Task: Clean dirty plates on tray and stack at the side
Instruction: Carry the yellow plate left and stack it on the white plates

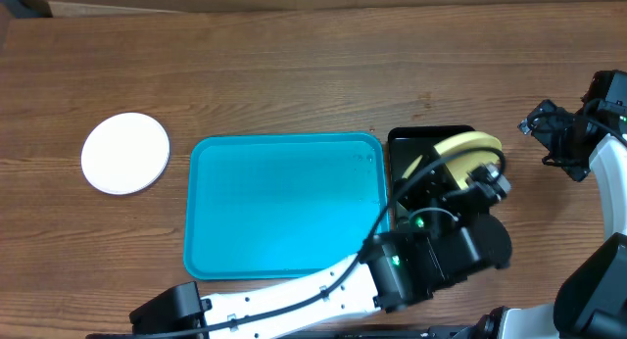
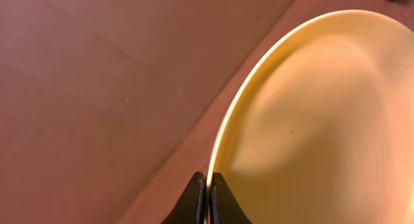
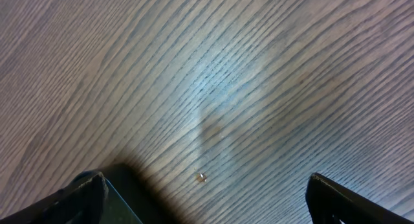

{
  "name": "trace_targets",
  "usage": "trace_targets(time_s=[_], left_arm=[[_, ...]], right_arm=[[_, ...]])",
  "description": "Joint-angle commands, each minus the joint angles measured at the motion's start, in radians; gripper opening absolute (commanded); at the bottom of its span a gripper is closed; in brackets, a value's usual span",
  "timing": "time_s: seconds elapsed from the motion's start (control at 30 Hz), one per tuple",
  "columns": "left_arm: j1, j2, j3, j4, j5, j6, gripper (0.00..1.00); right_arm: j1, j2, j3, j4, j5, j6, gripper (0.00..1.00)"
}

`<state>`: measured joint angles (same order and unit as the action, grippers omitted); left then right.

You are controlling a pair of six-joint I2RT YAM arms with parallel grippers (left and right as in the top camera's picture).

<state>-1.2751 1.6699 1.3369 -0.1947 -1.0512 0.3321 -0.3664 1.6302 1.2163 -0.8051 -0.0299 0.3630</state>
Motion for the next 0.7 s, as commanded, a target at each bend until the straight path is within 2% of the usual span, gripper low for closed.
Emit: trace_targets(time_s=[0.0, 0.4, 0.53, 0.67], left_arm=[[-0.031, 0.01, 0.021, 0.012, -0.04, 0.091, 0.04], [-0.024, 0.01, 0.021, 0.024, -0.039, 0.072, 0.03], [0.0, 0.01, 0.021, -0.006, 0.011, -0.107, 0.04], [0.082, 0.01, 0.021, -0.079, 0.232, -0.269, 0.04]], right_arm=[[-0.002, 0.002, 0.021, 0.005, -0.006, 0.004, 1.0], [-0.002, 0.002, 0.021, 0.005, -0.006, 0.004, 1.0], [-0.002, 0.002, 0.021, 0.005, -0.006, 0.004, 1.0], [-0.002, 0.002, 0.021, 0.005, -0.006, 0.004, 1.0]])
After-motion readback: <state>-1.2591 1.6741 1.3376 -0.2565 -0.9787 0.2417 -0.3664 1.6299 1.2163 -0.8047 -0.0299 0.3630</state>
